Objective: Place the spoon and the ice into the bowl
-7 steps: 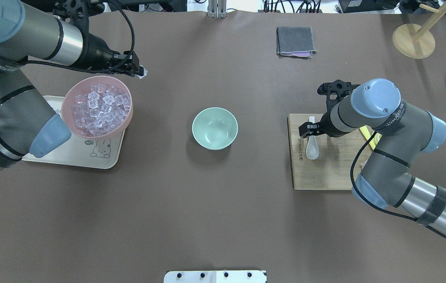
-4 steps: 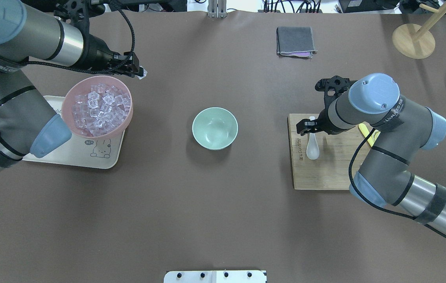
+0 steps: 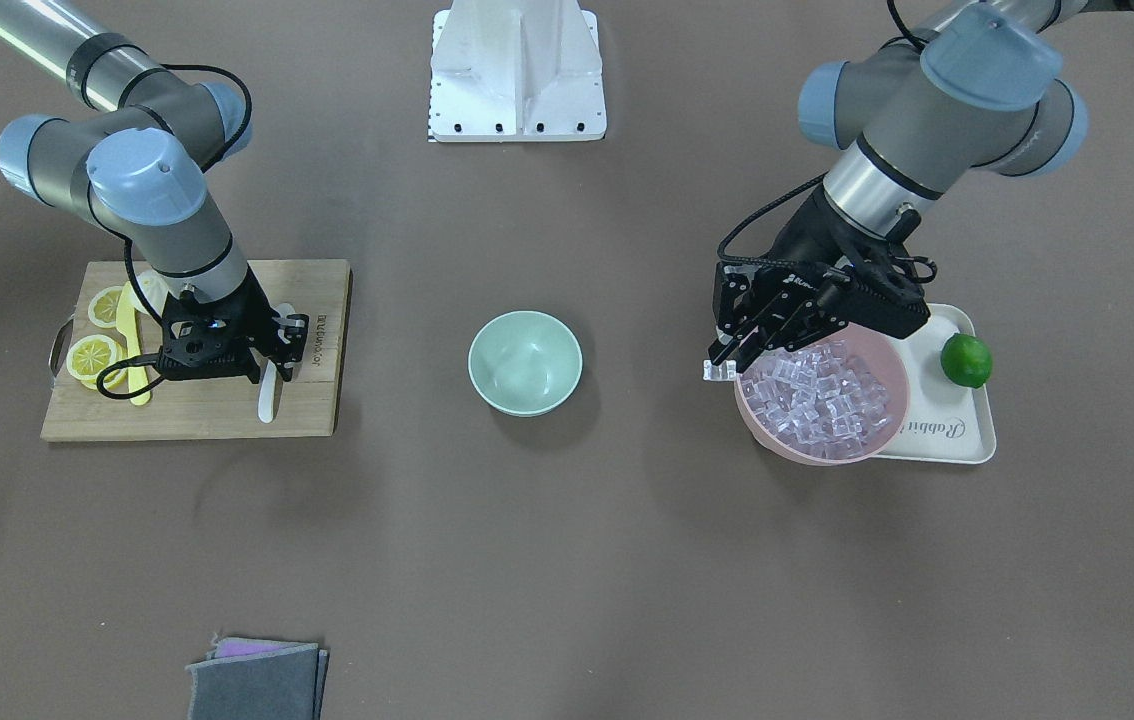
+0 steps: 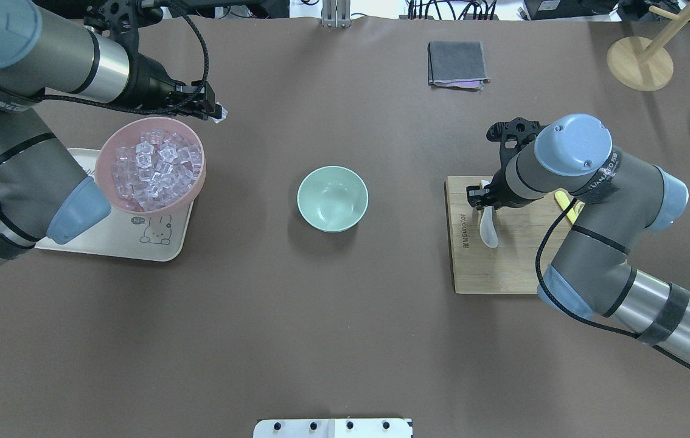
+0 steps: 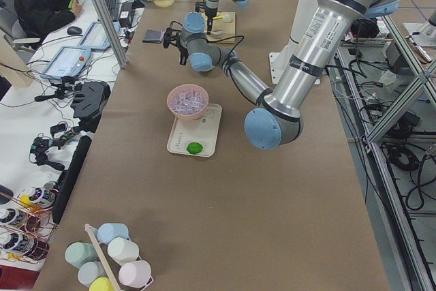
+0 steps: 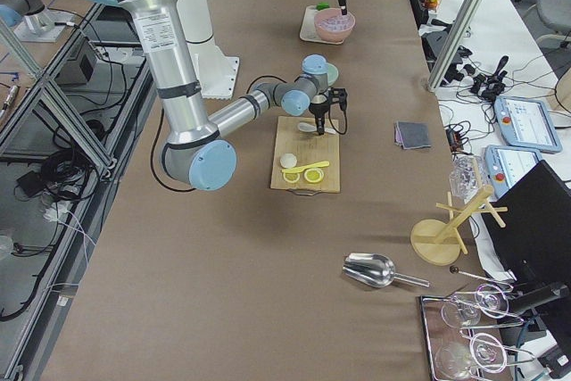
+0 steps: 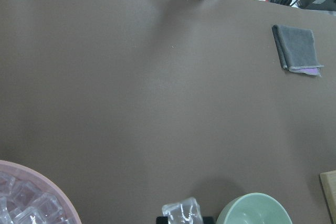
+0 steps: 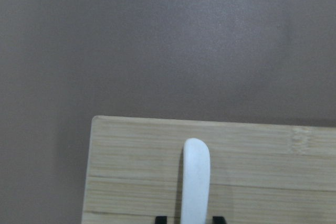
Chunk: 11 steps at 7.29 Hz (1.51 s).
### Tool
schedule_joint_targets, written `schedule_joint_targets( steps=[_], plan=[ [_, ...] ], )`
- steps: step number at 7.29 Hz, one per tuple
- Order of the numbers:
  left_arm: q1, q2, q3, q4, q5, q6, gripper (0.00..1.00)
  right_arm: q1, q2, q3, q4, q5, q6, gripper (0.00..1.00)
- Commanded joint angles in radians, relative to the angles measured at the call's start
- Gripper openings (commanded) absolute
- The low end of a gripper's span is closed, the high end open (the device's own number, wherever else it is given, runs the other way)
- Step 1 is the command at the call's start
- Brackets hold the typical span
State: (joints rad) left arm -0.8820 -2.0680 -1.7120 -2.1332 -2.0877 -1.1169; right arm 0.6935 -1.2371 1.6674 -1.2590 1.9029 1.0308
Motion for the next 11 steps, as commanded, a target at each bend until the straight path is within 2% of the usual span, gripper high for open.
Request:
schedule_joint_targets(
  steps=[1, 3, 4, 6, 8, 9, 11],
  plan=[
    [0.000, -0.001, 0.002, -0.001, 0.000, 0.002, 0.00, 0.000, 0.001, -0.003, 0.000, -0.001, 0.000, 0.23],
    [0.000, -0.001, 0.000, 0.001, 0.000, 0.002, 0.00, 0.007, 0.001, 0.006, 0.000, 0.004, -0.002, 0.00],
    [0.000, -0.003, 0.000, 0.001, 0.000, 0.002, 0.00, 0.035, 0.002, 0.020, 0.000, 0.027, -0.003, 0.00],
    [0.038, -0.020, 0.000, 0.004, 0.029, -0.015, 0.00, 0.130, 0.002, 0.061, -0.002, 0.155, -0.003, 0.00],
    [0.209, -0.070, 0.029, 0.001, 0.235, -0.075, 0.00, 0.133, 0.059, 0.064, -0.002, 0.156, 0.006, 0.00],
    [0.274, -0.117, 0.066, 0.004, 0.317, -0.121, 0.00, 0.132, 0.095, 0.063, -0.002, 0.156, 0.068, 0.00],
    [0.334, -0.200, 0.152, -0.002, 0.427, -0.165, 0.00, 0.129, 0.131, 0.063, 0.000, 0.147, 0.101, 0.00]
  ],
)
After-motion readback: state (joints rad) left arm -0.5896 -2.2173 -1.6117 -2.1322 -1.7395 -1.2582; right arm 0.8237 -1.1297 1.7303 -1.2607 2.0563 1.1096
